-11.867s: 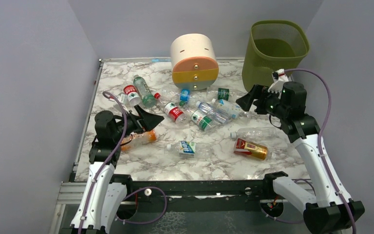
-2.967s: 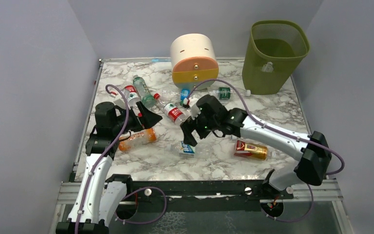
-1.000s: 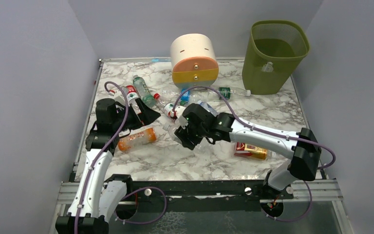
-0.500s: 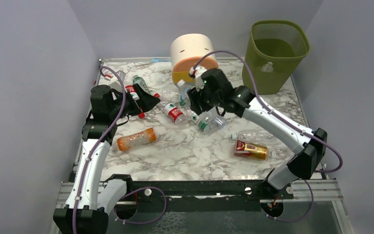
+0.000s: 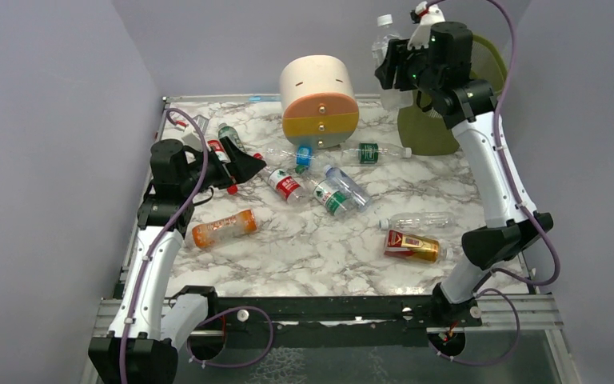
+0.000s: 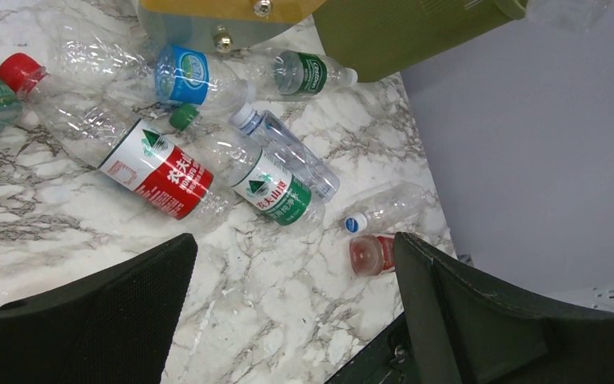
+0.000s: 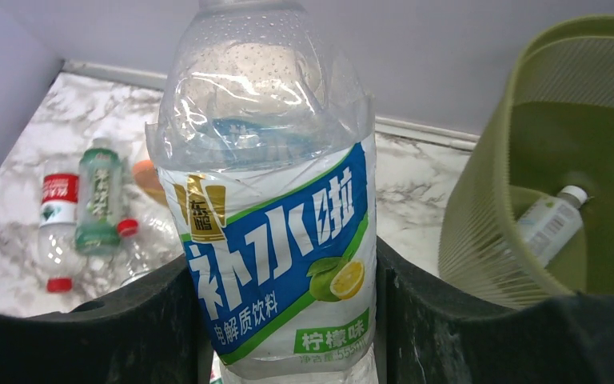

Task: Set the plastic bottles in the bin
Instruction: Place the plastic bottle in the trash bin.

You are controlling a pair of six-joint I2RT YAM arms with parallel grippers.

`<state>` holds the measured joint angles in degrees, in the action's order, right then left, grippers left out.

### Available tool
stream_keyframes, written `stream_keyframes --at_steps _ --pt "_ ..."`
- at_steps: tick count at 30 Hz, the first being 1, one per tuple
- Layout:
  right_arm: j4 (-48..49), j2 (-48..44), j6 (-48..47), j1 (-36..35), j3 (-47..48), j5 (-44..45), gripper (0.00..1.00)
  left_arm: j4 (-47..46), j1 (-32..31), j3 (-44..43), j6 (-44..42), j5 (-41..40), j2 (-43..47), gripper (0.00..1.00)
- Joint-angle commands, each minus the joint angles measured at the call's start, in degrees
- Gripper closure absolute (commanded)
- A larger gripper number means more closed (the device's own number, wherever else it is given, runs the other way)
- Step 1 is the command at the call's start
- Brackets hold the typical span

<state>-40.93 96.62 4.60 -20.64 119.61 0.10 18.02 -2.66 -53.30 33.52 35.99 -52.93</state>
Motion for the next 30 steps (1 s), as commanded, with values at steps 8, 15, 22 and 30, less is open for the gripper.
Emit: stream_keyframes --at_steps 8,15,22,30 --pt "15.7 6.0 11.7 17.5 2.4 -9.1 0.53 -2.2 -0.2 2.0 0.3 2.8 0.5 0.01" --pt "21.4 10.3 18.5 25.2 6.0 -14.3 0.54 -2.2 -0.2 2.0 0.0 3.0 -0.3 0.01" --pt "25.6 15.5 24.7 28.6 8.3 -16.8 0.52 -2.2 -0.4 1.0 -0.4 3.2 -1.7 0.01" --pt "28.0 20.4 26.9 28.9 7.8 -17.0 0.49 0.4 -2.8 -1.2 -3.4 3.8 -5.7 0.01"
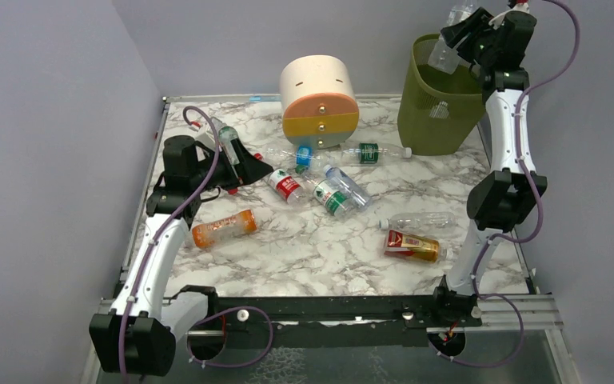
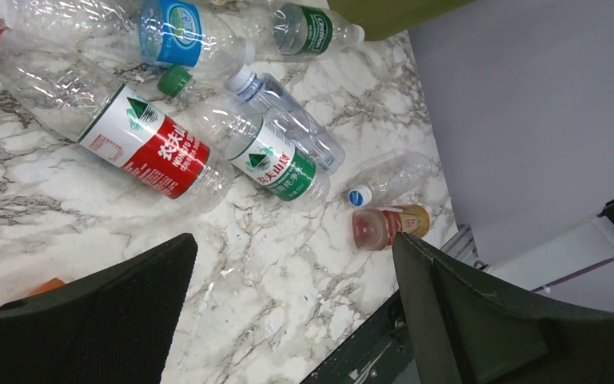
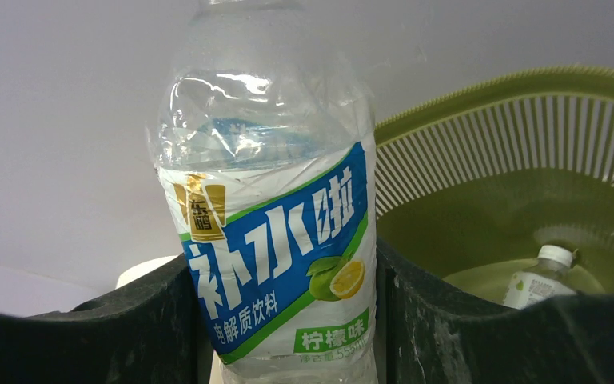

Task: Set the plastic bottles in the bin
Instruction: Place the plastic bottle in the trash bin, then pick up the plastic bottle at the center of the board.

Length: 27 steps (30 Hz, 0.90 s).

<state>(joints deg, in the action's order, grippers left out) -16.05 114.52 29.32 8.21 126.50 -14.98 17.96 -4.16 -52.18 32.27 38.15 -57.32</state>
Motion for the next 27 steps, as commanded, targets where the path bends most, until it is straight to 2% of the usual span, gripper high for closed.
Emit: stream_keyframes --at_steps 1,3,5,8,12,16,27 --pt "3.0 3.0 2.2 0.1 1.0 -2.0 0.46 0.4 -1.7 -2.3 -2.1 1.4 -1.5 0.01" --pt "2.1 3.8 2.0 0.1 1.3 -1.5 0.32 0.5 -2.8 -2.5 -2.3 1.0 -2.1 0.01" --pt "1.0 4.1 1.7 0.1 1.4 -1.1 0.13 0.5 -3.8 -2.8 -2.5 0.6 -2.7 0.01" --pt "-0.5 3.5 0.9 0.1 1.2 -0.4 0.02 0.5 -5.3 -3.1 -2.8 -0.2 -3.7 0.01" --pt "-3.0 0.7 -0.6 0.1 0.6 0.9 0.00 0.4 -8.4 -3.9 -3.1 -1.8 -5.3 0.01" --pt "-3.6 -5.6 -1.2 0.1 -4.7 1.0 0.00 0.0 -12.4 -5.4 -3.9 -3.5 -7.2 0.01" --pt "-4.4 -29.8 -1.6 0.1 -30.3 -10.9 0.00 -8.3 -27.6 -8.6 -9.1 -6.3 -16.4 0.01"
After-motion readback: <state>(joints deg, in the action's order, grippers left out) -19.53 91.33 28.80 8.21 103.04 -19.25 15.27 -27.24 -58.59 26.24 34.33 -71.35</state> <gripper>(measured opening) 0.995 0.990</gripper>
